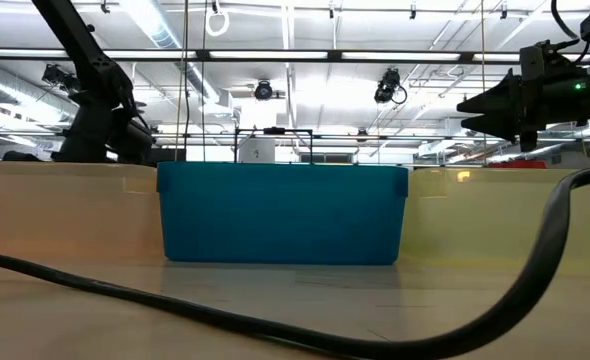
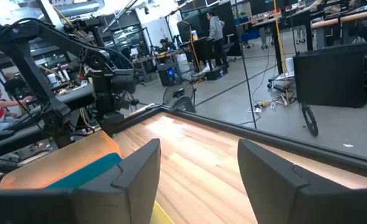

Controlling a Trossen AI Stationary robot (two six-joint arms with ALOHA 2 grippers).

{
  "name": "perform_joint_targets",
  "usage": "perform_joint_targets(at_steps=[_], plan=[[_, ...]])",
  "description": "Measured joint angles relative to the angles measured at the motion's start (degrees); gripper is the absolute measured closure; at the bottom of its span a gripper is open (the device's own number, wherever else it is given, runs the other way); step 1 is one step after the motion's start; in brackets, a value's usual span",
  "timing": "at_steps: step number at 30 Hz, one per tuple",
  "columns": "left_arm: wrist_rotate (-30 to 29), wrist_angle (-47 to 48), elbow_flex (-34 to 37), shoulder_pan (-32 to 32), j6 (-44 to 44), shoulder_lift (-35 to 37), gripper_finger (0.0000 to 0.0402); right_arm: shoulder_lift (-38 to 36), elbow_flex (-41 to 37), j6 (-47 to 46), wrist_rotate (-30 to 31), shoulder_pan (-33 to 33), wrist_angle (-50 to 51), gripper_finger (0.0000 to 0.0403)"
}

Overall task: Pick & Place Markers
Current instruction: Put the small green pen into the orange bin

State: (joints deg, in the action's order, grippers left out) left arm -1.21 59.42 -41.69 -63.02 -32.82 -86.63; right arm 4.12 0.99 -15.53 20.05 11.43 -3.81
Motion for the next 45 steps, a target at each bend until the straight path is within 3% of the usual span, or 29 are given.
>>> perform_joint_targets(at_steps=[12,26,30,37,45], plan=[[0.2,0.0,-0.2,-0.5,-0.1,-6.1,0.0197,0.0,0.0,0.0,0.0,0.0,0.0,0.0188],[4.5,-2.9,-0.1,-0.2,7.0,-6.7,0.0201,0.0,0.0,0.0,0.0,0.0,0.0,0.0188],[9.0,-3.9,0.0,-0.1,6.8,-6.8,0.0225,0.0,0.0,0.0,0.0,0.0,0.0,0.0188],[9.7,-4.1,0.0,0.2,6.4,-6.8,0.0284,0.0,0.0,0.0,0.0,0.0,0.0,0.0188],[10.2,-4.2,-0.1,0.6,7.5,-6.8,0.0321,0.0,0.0,0.0,0.0,0.0,0.0,0.0188]])
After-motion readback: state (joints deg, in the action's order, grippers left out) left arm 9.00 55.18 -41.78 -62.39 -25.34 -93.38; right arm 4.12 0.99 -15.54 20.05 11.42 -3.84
